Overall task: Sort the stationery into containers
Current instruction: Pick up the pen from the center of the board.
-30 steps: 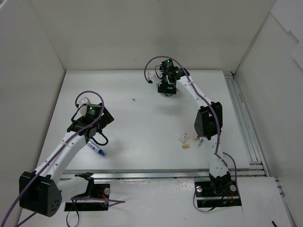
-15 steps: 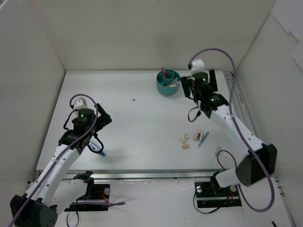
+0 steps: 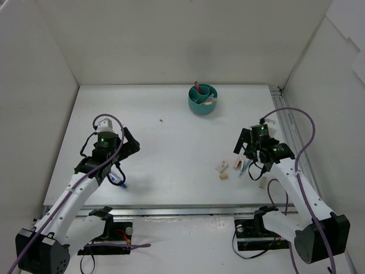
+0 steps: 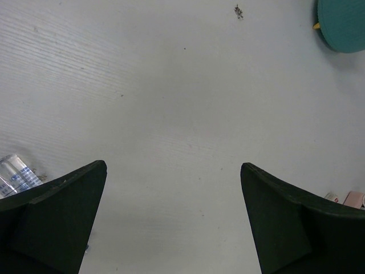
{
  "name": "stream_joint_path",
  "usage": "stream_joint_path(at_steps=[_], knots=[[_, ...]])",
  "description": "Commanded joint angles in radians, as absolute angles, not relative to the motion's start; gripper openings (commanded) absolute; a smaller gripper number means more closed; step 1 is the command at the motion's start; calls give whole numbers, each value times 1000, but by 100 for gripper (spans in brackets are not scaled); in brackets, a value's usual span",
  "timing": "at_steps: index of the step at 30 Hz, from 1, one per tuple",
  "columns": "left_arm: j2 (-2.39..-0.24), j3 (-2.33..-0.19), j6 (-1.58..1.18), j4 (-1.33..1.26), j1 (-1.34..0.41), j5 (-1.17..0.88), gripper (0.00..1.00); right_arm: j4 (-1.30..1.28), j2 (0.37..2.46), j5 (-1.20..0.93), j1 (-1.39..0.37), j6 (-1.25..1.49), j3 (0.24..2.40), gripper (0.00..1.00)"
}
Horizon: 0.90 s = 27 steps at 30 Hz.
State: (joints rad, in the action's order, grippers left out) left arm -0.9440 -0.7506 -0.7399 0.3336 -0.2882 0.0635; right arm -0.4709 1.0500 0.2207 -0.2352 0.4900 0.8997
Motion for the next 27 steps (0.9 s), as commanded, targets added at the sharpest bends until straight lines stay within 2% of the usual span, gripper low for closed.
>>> stream_joint_path(at_steps=[1,6,11,13,14,17,19,21,27], knots=[[-937,-750,-722,265,-295,46,100,-603,1075,84,-242,636,810,98],[-927,-736,-721,253,-295,37,100,-589,1143,213,-313,698,744,98],[-936,-742,-719,255,-295,41,100,-477,1259,206,-325,692,724,88],[-937,-741,-719,256,-295,49,100,-453,1328,201,-325,684,729,79],[-934,-741,-719,256,-295,52,100,-446,1347,204,-325,684,729,79],[-939,-741,-722,259,-295,60,100,-431,1407,232,-324,673,739,61],[-940,-741,-721,261,-295,67,100,-422,1414,245,-321,670,744,58],[-943,-744,-721,264,-295,71,100,-419,1416,247,-308,663,747,48],[-953,-747,-726,265,-295,87,100,-410,1420,173,-250,604,746,34]])
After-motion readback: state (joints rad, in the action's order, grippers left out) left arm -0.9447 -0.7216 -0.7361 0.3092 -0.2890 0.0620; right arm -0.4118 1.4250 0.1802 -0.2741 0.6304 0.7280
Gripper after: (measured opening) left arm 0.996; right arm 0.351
